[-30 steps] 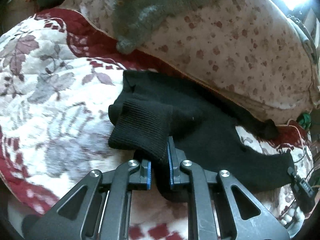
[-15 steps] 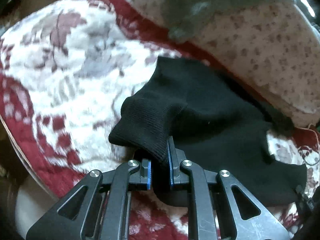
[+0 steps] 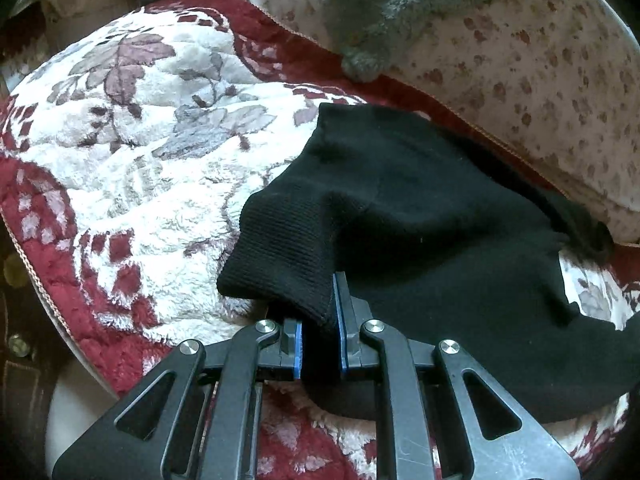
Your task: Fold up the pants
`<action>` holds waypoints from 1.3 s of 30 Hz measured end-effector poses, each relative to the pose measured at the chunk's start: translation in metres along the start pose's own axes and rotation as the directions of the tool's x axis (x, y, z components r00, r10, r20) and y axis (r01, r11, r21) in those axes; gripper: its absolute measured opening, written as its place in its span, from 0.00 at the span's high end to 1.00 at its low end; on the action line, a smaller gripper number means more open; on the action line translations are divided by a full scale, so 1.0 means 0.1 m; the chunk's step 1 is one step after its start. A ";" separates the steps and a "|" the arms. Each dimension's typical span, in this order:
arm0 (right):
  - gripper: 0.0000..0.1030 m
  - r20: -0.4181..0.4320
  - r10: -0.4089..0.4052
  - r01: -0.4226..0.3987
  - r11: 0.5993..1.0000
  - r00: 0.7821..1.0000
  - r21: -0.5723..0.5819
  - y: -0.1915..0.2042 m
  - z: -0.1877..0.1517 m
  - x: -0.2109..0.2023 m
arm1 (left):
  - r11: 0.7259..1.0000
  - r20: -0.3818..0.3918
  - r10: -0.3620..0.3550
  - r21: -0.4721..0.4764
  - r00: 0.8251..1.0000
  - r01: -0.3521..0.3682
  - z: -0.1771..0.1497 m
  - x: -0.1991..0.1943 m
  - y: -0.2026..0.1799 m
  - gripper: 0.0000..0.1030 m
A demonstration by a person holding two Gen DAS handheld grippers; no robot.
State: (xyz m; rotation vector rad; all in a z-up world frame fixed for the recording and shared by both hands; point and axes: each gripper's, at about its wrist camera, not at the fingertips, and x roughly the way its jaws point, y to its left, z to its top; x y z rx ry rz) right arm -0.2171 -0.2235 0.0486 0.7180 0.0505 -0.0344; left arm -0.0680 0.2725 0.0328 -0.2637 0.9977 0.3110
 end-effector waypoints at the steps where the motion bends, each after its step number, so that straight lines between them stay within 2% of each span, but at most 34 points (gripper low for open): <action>1: 0.81 0.000 -0.004 0.004 1.000 1.000 -0.018 0.05 0.03 -0.02 | 1.000 0.001 0.003 0.003 1.000 -0.003 0.00 0.01 -0.01 0.89; 4: 0.81 0.032 -0.034 0.036 0.997 0.999 -0.062 0.13 0.09 -0.11 | 1.000 0.005 0.005 0.006 1.000 -0.005 -0.01 0.01 -0.01 0.89; 7: 0.81 0.106 -0.075 0.080 0.996 0.992 -0.049 0.09 0.18 -0.26 | 1.000 0.003 0.002 0.004 1.000 -0.002 -0.01 0.01 -0.03 0.88; 9: 0.81 0.141 -0.075 0.081 0.996 0.987 -0.037 0.02 0.22 -0.35 | 1.000 0.005 0.001 0.005 1.000 -0.001 -0.02 0.01 -0.03 0.88; 12: 0.81 0.081 -0.209 0.214 0.976 0.975 -0.051 -0.08 0.23 -0.33 | 1.000 0.008 0.007 0.010 1.000 -0.007 -0.02 0.00 -0.04 0.88; 14: 0.89 0.051 -0.242 0.244 0.969 0.969 -0.047 -0.16 0.19 -0.33 | 1.000 0.012 0.012 0.014 1.000 -0.012 -0.03 -0.01 -0.04 0.88; 16: 0.91 0.038 -0.293 0.295 0.954 0.955 -0.062 -0.21 0.13 -0.37 | 1.000 0.012 0.009 0.014 1.000 -0.009 -0.03 -0.02 -0.04 0.88; 19: 0.91 0.031 -0.316 0.317 0.945 0.948 -0.082 -0.23 0.07 -0.47 | 1.000 0.010 0.002 0.020 1.000 -0.002 -0.03 -0.02 -0.04 0.88; 20: 0.91 0.018 -0.346 0.346 0.934 0.938 -0.083 -0.26 0.06 -0.48 | 1.000 0.009 0.001 0.015 1.000 -0.001 -0.04 -0.02 -0.04 0.88; 23: 0.89 -0.011 -0.416 0.416 0.909 0.909 -0.002 -0.48 0.06 -0.44 | 1.000 0.011 0.005 -0.014 1.000 -0.005 -0.05 -0.02 -0.02 0.81; 24: 0.89 -0.013 -0.402 0.402 0.915 0.915 0.016 -0.51 0.05 -0.47 | 1.000 0.010 0.011 -0.025 1.000 -0.010 -0.05 -0.02 0.00 0.74; 25: 0.88 -0.010 -0.402 0.402 0.916 0.916 0.020 -0.52 0.06 -0.49 | 0.999 0.009 0.012 -0.036 1.000 -0.012 -0.06 -0.03 0.03 0.71; 27: 0.81 0.012 -0.480 0.480 0.877 0.877 -0.033 -0.43 0.09 -0.53 | 0.999 -0.002 0.006 -0.049 1.000 -0.006 -0.07 -0.05 0.09 0.64; 29: 0.74 0.055 -0.542 0.545 0.834 0.839 -0.092 -0.28 0.14 -0.57 | 0.999 -0.009 -0.004 -0.050 1.000 0.003 -0.07 -0.09 0.15 0.64; 33: 0.73 0.122 -0.556 0.569 0.810 0.822 -0.140 -0.06 0.25 -0.65 | 0.999 0.013 0.036 -0.034 0.999 -0.035 -0.08 -0.23 0.19 0.64; 34: 0.72 0.137 -0.553 0.569 0.808 0.822 -0.155 0.01 0.28 -0.66 | 0.998 0.024 0.051 -0.028 0.998 -0.050 -0.08 -0.29 0.19 0.64; 36: 0.70 0.140 -0.514 0.533 0.824 0.846 -0.193 0.13 0.34 -0.60 | 0.996 0.063 0.081 -0.028 0.995 -0.080 -0.05 -0.44 0.20 0.64; 37: 0.66 0.130 -0.494 0.511 0.833 0.860 -0.211 0.18 0.34 -0.55 | 0.995 0.086 0.092 -0.035 0.992 -0.089 -0.03 -0.51 0.21 0.64; 39: 0.60 0.104 -0.459 0.470 0.849 0.882 -0.241 0.26 0.38 -0.42 | 0.994 0.140 0.098 -0.065 0.985 -0.089 0.02 -0.67 0.24 0.59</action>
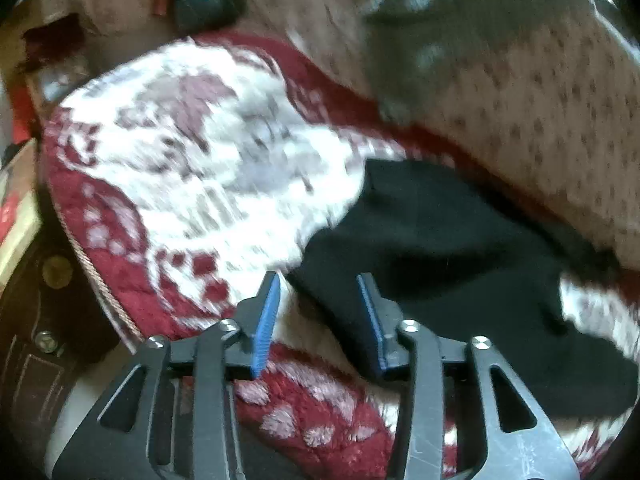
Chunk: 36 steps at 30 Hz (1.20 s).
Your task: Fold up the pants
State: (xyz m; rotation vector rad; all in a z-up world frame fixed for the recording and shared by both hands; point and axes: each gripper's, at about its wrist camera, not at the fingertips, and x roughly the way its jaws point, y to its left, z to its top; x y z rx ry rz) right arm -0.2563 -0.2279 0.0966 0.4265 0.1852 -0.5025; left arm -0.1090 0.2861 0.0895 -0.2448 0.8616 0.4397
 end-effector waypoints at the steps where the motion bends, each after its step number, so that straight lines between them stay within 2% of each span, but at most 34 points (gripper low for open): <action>1: 0.60 -0.012 0.025 -0.025 1.000 1.000 -0.018 0.07 0.02 0.06 | 1.000 0.013 -0.016 -0.010 1.000 0.016 0.05 -0.05 0.01 0.57; 7: 0.60 -0.104 0.119 -0.128 0.988 0.987 -0.083 0.49 0.17 0.55 | 0.992 -0.015 -0.127 0.025 0.992 0.128 0.25 -0.08 -0.26 0.56; 10: 0.60 -0.127 0.122 -0.136 0.985 0.984 -0.106 0.64 0.31 0.81 | 0.983 -0.064 -0.177 0.042 0.982 0.180 0.31 0.07 -0.52 0.56; 13: 0.60 -0.156 0.128 -0.144 0.984 0.980 -0.100 0.72 0.46 1.09 | 0.966 -0.138 -0.250 0.036 0.958 0.258 0.37 0.28 -0.81 0.56; 16: 0.60 -0.168 0.138 -0.153 0.985 0.976 -0.076 0.76 0.66 1.36 | 0.951 -0.199 -0.295 0.031 0.935 0.307 0.43 0.50 -1.11 0.56; 20: 0.58 -0.178 0.090 -0.114 0.985 0.980 -0.130 0.91 0.98 1.74 | 0.937 -0.240 -0.336 0.009 0.911 0.348 0.56 0.78 -1.42 0.56; 23: 0.57 -0.189 0.045 -0.079 0.982 0.981 -0.173 0.99 1.19 2.04 | 0.935 -0.262 -0.345 -0.011 0.901 0.355 0.67 0.99 -1.56 0.56; 26: 0.55 -0.204 0.000 -0.044 0.976 0.979 -0.212 1.01 1.33 2.28 | 0.931 -0.305 -0.360 -0.059 0.881 0.360 0.76 1.21 -1.62 0.56; 29: 0.54 -0.213 -0.021 -0.030 0.972 0.977 -0.233 1.02 1.44 2.46 | 0.921 -0.317 -0.388 -0.104 0.866 0.375 0.84 1.33 -1.70 0.56; 36: 0.50 -0.215 -0.054 -0.015 0.951 0.975 -0.308 1.02 1.50 2.60 | 0.927 -0.325 -0.373 -0.096 0.869 0.362 0.90 1.53 -1.99 0.56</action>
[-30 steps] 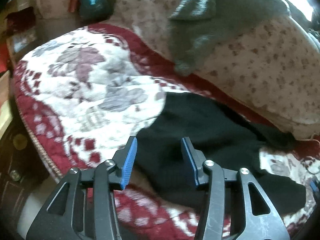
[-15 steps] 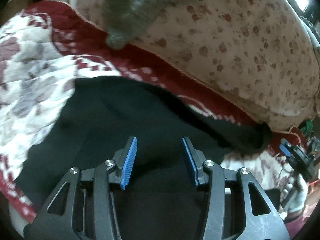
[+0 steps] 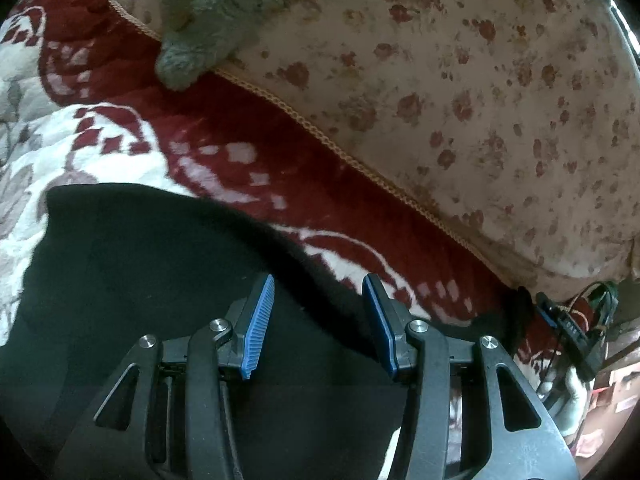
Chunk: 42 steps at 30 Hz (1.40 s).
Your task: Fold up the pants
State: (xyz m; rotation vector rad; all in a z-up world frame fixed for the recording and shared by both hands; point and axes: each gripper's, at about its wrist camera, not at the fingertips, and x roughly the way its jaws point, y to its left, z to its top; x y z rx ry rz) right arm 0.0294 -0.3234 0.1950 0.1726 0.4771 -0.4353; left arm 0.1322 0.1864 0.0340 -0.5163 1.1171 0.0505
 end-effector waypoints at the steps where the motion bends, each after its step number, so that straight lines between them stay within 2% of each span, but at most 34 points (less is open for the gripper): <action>1: 0.50 0.001 -0.008 0.008 1.000 1.000 -0.013 0.00 0.00 0.01 | 1.000 -0.003 0.007 0.002 1.000 -0.007 0.01 0.04 -0.02 0.56; 6: 0.50 -0.011 -0.045 0.044 0.997 0.999 -0.062 -0.05 0.03 0.10 | 0.998 -0.036 0.064 0.012 0.997 -0.064 0.03 0.26 -0.09 0.56; 8: 0.49 -0.029 -0.063 0.061 0.995 0.998 -0.081 -0.04 0.04 0.17 | 0.994 -0.053 0.111 0.028 0.992 -0.110 0.02 0.37 -0.12 0.56; 12: 0.50 -0.092 -0.117 0.103 0.984 0.989 -0.144 -0.08 0.05 0.42 | 0.979 -0.024 0.185 0.090 0.983 -0.182 -0.01 0.44 -0.26 0.56; 15: 0.63 -0.078 -0.110 0.100 0.987 0.991 -0.129 -0.18 0.03 0.51 | 0.974 0.004 0.201 0.102 0.980 -0.200 -0.01 0.48 -0.31 0.56; 16: 0.76 -0.064 -0.109 0.099 0.985 0.992 -0.138 -0.19 0.01 0.50 | 0.973 0.016 0.203 0.112 0.979 -0.204 -0.01 0.49 -0.32 0.60; 17: 0.96 -0.050 -0.078 0.070 0.987 0.996 -0.143 -0.20 0.01 0.45 | 0.970 0.026 0.212 0.119 0.977 -0.214 0.00 0.50 -0.33 0.77; 18: 0.96 -0.048 -0.053 0.046 0.989 0.997 -0.138 -0.23 0.00 0.42 | 0.965 0.031 0.228 0.125 0.973 -0.230 0.01 0.51 -0.32 0.86; 19: 0.95 -0.044 -0.042 0.036 0.991 0.998 -0.126 -0.27 -0.01 0.35 | 0.969 0.031 0.215 0.119 0.976 -0.217 0.02 0.49 -0.30 0.86; 21: 0.96 -0.026 -0.024 0.021 0.993 0.999 -0.114 -0.32 -0.03 0.23 | 0.979 0.029 0.178 0.099 0.984 -0.180 0.05 0.43 -0.24 0.93; 24: 0.96 0.023 0.026 -0.024 0.998 0.999 -0.064 -0.40 -0.03 -0.02 | 0.989 0.037 0.121 0.077 0.992 -0.123 0.05 0.24 -0.14 0.95; 30: 0.96 0.129 0.099 -0.097 0.995 0.987 -0.017 -0.66 0.03 -0.69 | 0.992 0.089 0.078 0.092 0.993 -0.086 -0.03 -0.17 -0.21 0.96; 34: 0.96 0.203 0.139 -0.142 0.990 0.969 0.003 -0.75 -0.15 -1.26 | 0.994 0.126 0.034 0.095 0.991 -0.046 -0.22 -0.54 -0.23 0.96; 36: 0.96 0.241 0.152 -0.161 0.987 0.958 0.015 -0.65 -0.27 -1.45 | 0.994 0.136 0.011 0.106 0.991 -0.025 -0.30 -0.70 -0.24 0.96; 38: 0.96 0.296 0.159 -0.173 0.985 0.942 0.021 -0.67 -0.44 -1.72 | 0.992 0.154 -0.015 0.125 0.988 -0.004 -0.42 -0.90 -0.26 0.96; 39: 0.96 0.307 0.158 -0.174 0.985 0.938 0.022 -0.58 -0.52 -1.75 | 0.991 0.161 -0.022 0.132 0.987 0.001 -0.49 -1.00 -0.26 0.96; 42: 0.96 0.348 0.177 -0.205 0.978 0.921 0.044 -0.61 -0.77 -2.06 | 0.987 0.179 -0.044 0.157 0.983 0.015 -0.68 -1.23 -0.25 0.96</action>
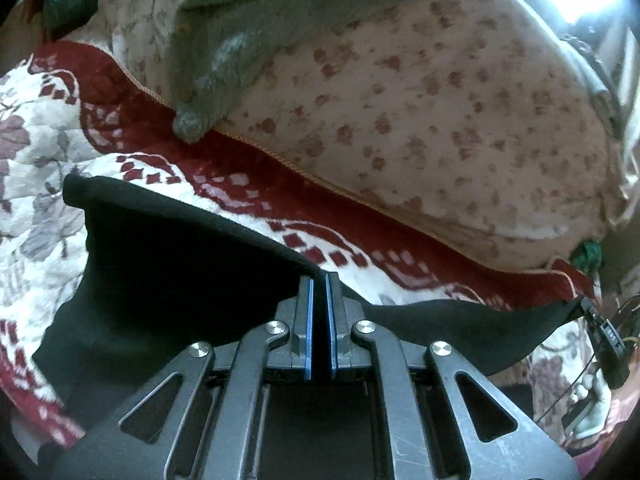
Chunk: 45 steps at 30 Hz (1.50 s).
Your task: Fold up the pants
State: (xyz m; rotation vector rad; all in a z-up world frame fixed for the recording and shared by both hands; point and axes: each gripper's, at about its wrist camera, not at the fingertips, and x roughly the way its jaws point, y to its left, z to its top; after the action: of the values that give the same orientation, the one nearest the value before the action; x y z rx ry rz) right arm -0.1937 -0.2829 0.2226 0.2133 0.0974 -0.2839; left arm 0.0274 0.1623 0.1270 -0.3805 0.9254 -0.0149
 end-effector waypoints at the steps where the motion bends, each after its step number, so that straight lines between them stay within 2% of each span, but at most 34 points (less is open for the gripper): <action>1: 0.96 0.004 0.004 -0.004 1.000 1.000 0.011 -0.02 -0.06 -0.12 | 1.000 0.007 -0.005 0.011 1.000 0.005 -0.07 -0.08 0.00 0.96; 6: 0.96 0.004 0.006 -0.006 0.997 1.000 0.081 -0.17 -0.47 -0.52 | 0.999 0.019 -0.007 0.047 1.000 0.006 -0.52 -0.35 0.09 0.96; 10: 0.96 -0.018 -0.011 0.013 0.990 1.000 0.143 -0.33 -0.91 -0.81 | 0.998 0.001 0.030 0.060 1.000 -0.030 -0.86 -0.36 0.23 0.96; 12: 0.96 -0.027 -0.010 0.015 0.982 1.000 0.187 -0.42 -1.10 -0.90 | 0.999 -0.031 0.034 0.034 0.999 -0.033 -1.02 -0.28 0.36 0.96; 13: 0.96 -0.050 0.001 0.011 0.974 0.999 0.226 -0.50 -1.23 -0.91 | 0.999 -0.041 0.046 0.024 0.998 -0.045 -1.08 -0.24 0.42 0.96; 16: 0.96 -0.136 -0.042 0.077 0.962 0.990 0.263 -0.61 -1.50 -0.86 | 0.997 -0.104 0.060 -0.034 0.993 -0.064 -1.24 -0.06 0.59 0.96; 19: 0.95 -0.126 0.027 0.013 0.952 0.992 0.306 -0.53 -1.50 -0.89 | 0.993 -0.091 0.104 -0.039 0.990 -0.108 -1.31 -0.05 0.66 0.96; 21: 0.85 -0.136 0.046 -0.002 0.952 0.990 0.305 -0.42 -1.47 -0.88 | 0.993 -0.082 0.095 -0.061 0.992 -0.101 -1.31 -0.09 0.71 0.96; 22: 0.76 -0.152 0.029 0.017 0.955 0.988 0.295 -0.38 -1.46 -0.87 | 0.993 -0.071 0.096 -0.069 0.993 -0.101 -1.30 -0.12 0.72 0.96; 23: 0.72 -0.170 0.000 0.048 0.960 0.985 0.277 -0.33 -1.46 -0.86 | 0.992 -0.059 0.097 -0.074 0.994 -0.101 -1.29 -0.14 0.74 0.96; 25: 0.72 -0.192 -0.005 0.061 0.956 0.981 0.287 -0.31 -1.50 -0.85 | 0.992 -0.033 0.086 -0.088 0.996 -0.089 -1.27 -0.21 0.77 0.96; 29: 0.70 -0.232 0.099 -0.001 0.921 0.968 0.389 -0.28 -1.69 -0.84 | 0.990 0.009 0.022 -0.138 1.000 -0.021 -1.23 -0.35 0.86 0.96; 31: 0.69 -0.246 0.107 -0.002 0.920 0.963 0.392 -0.25 -1.76 -0.80 | 0.988 0.002 -0.004 -0.154 1.000 0.004 -1.21 -0.35 0.88 0.95; 34: 0.68 -0.274 0.095 0.030 0.908 0.957 0.418 -0.28 -1.85 -0.67 | 0.985 -0.027 -0.007 -0.174 1.000 0.002 -1.20 -0.32 0.91 0.80; 36: 0.68 -0.264 0.111 0.022 0.892 0.958 0.452 -0.32 -1.88 -0.60 | 0.978 -0.036 -0.018 -0.210 0.999 0.010 -1.21 -0.30 0.96 0.64; 42: 0.67 -0.227 0.127 0.005 0.863 0.966 0.505 -0.38 -1.91 -0.45 | 0.958 -0.025 -0.021 -0.287 0.999 0.013 -1.15 -0.27 1.09 0.61; 45: 0.58 -0.201 0.148 -0.019 0.847 0.968 0.531 -0.40 -1.91 -0.41 | 0.957 -0.023 -0.020 -0.289 1.000 0.013 -1.09 -0.19 1.10 0.57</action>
State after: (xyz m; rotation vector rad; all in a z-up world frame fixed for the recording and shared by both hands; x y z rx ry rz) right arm -0.2571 -0.2666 0.0344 0.8014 0.2454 -0.1909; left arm -0.0857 0.2341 0.0469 -0.6606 0.9517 0.1017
